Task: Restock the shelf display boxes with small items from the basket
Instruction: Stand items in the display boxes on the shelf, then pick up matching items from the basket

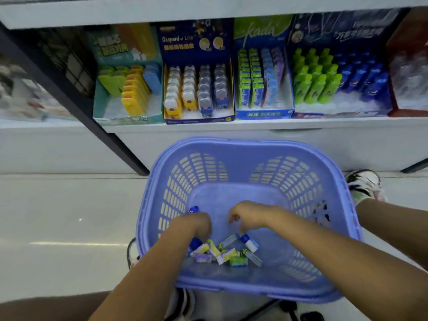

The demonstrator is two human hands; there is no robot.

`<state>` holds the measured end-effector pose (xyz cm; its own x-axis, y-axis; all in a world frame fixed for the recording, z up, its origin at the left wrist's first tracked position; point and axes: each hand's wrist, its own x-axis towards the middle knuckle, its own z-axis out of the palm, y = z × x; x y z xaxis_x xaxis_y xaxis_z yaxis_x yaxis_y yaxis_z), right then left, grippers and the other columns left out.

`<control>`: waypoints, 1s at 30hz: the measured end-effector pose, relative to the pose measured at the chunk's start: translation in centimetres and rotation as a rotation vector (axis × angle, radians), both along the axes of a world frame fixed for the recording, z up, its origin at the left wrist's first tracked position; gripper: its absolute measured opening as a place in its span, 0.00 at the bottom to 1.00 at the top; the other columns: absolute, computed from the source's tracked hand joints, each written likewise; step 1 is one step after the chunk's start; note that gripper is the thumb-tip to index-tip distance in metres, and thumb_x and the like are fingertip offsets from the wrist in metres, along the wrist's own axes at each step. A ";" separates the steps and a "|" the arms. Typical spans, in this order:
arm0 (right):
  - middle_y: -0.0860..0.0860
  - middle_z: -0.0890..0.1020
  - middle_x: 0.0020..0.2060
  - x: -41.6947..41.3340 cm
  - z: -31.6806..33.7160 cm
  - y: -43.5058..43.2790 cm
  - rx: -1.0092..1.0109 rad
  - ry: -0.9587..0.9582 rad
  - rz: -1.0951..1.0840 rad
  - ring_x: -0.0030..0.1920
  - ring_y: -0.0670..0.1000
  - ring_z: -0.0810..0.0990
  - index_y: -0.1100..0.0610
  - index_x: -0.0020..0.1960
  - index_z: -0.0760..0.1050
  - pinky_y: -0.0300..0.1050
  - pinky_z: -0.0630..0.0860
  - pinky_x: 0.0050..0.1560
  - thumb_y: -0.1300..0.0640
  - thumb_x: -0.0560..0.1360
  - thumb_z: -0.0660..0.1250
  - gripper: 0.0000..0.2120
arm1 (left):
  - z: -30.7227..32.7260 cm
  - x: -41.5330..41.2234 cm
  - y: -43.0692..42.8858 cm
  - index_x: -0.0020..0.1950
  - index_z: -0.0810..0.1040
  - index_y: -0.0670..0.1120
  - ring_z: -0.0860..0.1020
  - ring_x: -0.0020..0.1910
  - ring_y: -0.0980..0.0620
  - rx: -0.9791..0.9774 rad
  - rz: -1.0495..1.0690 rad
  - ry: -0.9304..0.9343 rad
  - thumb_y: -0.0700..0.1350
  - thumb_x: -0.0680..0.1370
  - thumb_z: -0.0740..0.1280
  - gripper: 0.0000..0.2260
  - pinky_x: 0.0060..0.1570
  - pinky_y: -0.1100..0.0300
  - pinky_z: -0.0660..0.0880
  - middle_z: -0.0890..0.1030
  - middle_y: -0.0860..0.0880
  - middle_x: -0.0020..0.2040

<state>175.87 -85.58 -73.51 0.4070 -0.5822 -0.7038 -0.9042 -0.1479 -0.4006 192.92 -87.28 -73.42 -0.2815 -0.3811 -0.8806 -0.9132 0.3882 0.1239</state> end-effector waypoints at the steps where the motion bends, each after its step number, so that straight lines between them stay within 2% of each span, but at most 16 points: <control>1: 0.55 0.77 0.60 0.4 -1.0 0.2 0.017 0.009 0.046 0.59 0.55 0.75 0.56 0.65 0.73 0.40 0.69 0.52 0.60 0.69 0.73 0.25 | -0.3 0.2 0.4 0.62 0.77 0.42 0.77 0.59 0.43 0.025 -0.027 -0.069 0.43 0.76 0.67 0.15 0.56 0.55 0.74 0.78 0.43 0.61; 3: 0.55 0.76 0.62 1.2 -2.8 0.3 0.054 0.020 0.104 0.60 0.55 0.75 0.57 0.65 0.72 0.43 0.71 0.58 0.61 0.68 0.74 0.26 | -1.0 0.1 0.7 0.61 0.77 0.38 0.76 0.59 0.41 0.078 -0.084 -0.065 0.42 0.76 0.67 0.15 0.57 0.52 0.73 0.78 0.40 0.60; 5: 0.54 0.77 0.62 1.8 -4.1 0.4 0.091 0.016 0.124 0.60 0.55 0.76 0.57 0.64 0.73 0.45 0.72 0.59 0.61 0.66 0.75 0.28 | -1.5 -0.3 0.6 0.60 0.77 0.35 0.76 0.58 0.39 0.077 -0.124 -0.010 0.39 0.76 0.67 0.14 0.58 0.50 0.72 0.78 0.37 0.59; 7: 0.55 0.77 0.60 2.0 -5.1 0.6 0.075 0.027 0.172 0.58 0.55 0.76 0.57 0.61 0.75 0.46 0.73 0.57 0.61 0.66 0.75 0.24 | -2.5 -0.5 0.6 0.58 0.76 0.33 0.76 0.58 0.38 0.024 -0.148 -0.009 0.37 0.75 0.67 0.13 0.57 0.48 0.72 0.77 0.35 0.58; 10: 0.57 0.79 0.55 1.9 -6.1 0.8 -0.010 0.022 0.144 0.55 0.57 0.77 0.58 0.54 0.79 0.47 0.75 0.55 0.63 0.69 0.69 0.13 | -3.7 -0.7 1.0 0.59 0.76 0.33 0.75 0.58 0.37 -0.044 -0.127 0.021 0.34 0.76 0.63 0.12 0.57 0.47 0.72 0.77 0.35 0.59; 12: 0.60 0.80 0.52 1.6 -6.1 0.4 -0.013 0.028 0.086 0.54 0.58 0.78 0.61 0.53 0.79 0.48 0.74 0.55 0.65 0.71 0.65 0.11 | -4.5 -0.7 1.0 0.61 0.76 0.36 0.75 0.60 0.38 -0.042 -0.096 0.033 0.34 0.77 0.61 0.14 0.58 0.47 0.72 0.77 0.37 0.61; 15: 0.61 0.81 0.50 0.3 -4.6 -1.2 -0.022 0.032 0.007 0.50 0.57 0.79 0.61 0.53 0.79 0.46 0.73 0.49 0.60 0.73 0.65 0.10 | -5.1 -1.2 0.7 0.63 0.75 0.38 0.75 0.61 0.40 0.029 -0.040 0.031 0.36 0.77 0.62 0.15 0.60 0.48 0.72 0.76 0.38 0.63; 17: 0.62 0.81 0.49 -1.2 -3.2 -2.3 0.002 0.035 -0.054 0.44 0.54 0.76 0.63 0.52 0.78 0.44 0.69 0.42 0.58 0.74 0.64 0.11 | -5.1 -2.0 0.6 0.58 0.77 0.34 0.77 0.58 0.38 0.065 -0.087 -0.022 0.37 0.75 0.63 0.13 0.58 0.46 0.74 0.78 0.35 0.58; 19: 0.62 0.81 0.44 -2.6 -1.8 -3.2 0.052 0.045 -0.128 0.40 0.52 0.74 0.64 0.49 0.78 0.42 0.66 0.36 0.57 0.74 0.64 0.11 | -5.2 -2.4 0.7 0.51 0.80 0.36 0.80 0.51 0.40 0.089 -0.128 -0.080 0.41 0.74 0.66 0.11 0.53 0.48 0.76 0.81 0.37 0.52; 21: 0.59 0.79 0.39 -4.1 -0.6 -3.8 0.108 0.024 -0.229 0.39 0.52 0.75 0.64 0.49 0.78 0.40 0.68 0.33 0.59 0.75 0.63 0.10 | -5.0 -2.9 0.8 0.46 0.82 0.37 0.81 0.47 0.42 0.102 -0.166 -0.127 0.47 0.74 0.68 0.12 0.51 0.50 0.77 0.83 0.41 0.49; 23: 0.58 0.79 0.40 -5.2 0.3 -4.2 0.144 -0.010 -0.322 0.38 0.53 0.77 0.64 0.50 0.77 0.39 0.72 0.34 0.61 0.75 0.62 0.09 | -5.2 -3.2 1.0 0.44 0.81 0.39 0.81 0.50 0.41 0.101 -0.189 -0.139 0.49 0.74 0.69 0.13 0.52 0.50 0.76 0.83 0.41 0.51; 26: 0.58 0.77 0.40 -6.0 1.4 -4.5 0.167 -0.089 -0.437 0.34 0.49 0.78 0.61 0.50 0.75 0.39 0.74 0.36 0.64 0.75 0.61 0.05 | -4.9 -3.2 1.2 0.51 0.80 0.37 0.80 0.51 0.41 0.092 -0.145 -0.154 0.47 0.75 0.69 0.13 0.52 0.49 0.75 0.82 0.40 0.54; 28: 0.55 0.77 0.35 -6.4 2.0 -4.6 0.175 -0.153 -0.531 0.33 0.47 0.78 0.60 0.48 0.74 0.38 0.74 0.36 0.65 0.75 0.61 0.04 | -4.5 -3.2 1.6 0.55 0.79 0.36 0.79 0.51 0.41 0.099 -0.076 -0.169 0.41 0.77 0.66 0.11 0.47 0.53 0.72 0.81 0.39 0.57; 30: 0.53 0.77 0.33 -6.9 2.8 -4.4 0.199 -0.210 -0.621 0.32 0.47 0.79 0.58 0.44 0.73 0.38 0.75 0.36 0.64 0.75 0.62 0.04 | -4.3 -3.0 2.0 0.59 0.78 0.36 0.78 0.53 0.43 0.108 0.010 -0.180 0.38 0.78 0.63 0.12 0.48 0.54 0.70 0.79 0.40 0.60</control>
<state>168.98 -89.94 -70.71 0.1795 -0.6194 -0.7643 -0.6977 0.4676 -0.5428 189.95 -85.28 -77.75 -0.1124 -0.2836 -0.9523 -0.9279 0.3728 -0.0015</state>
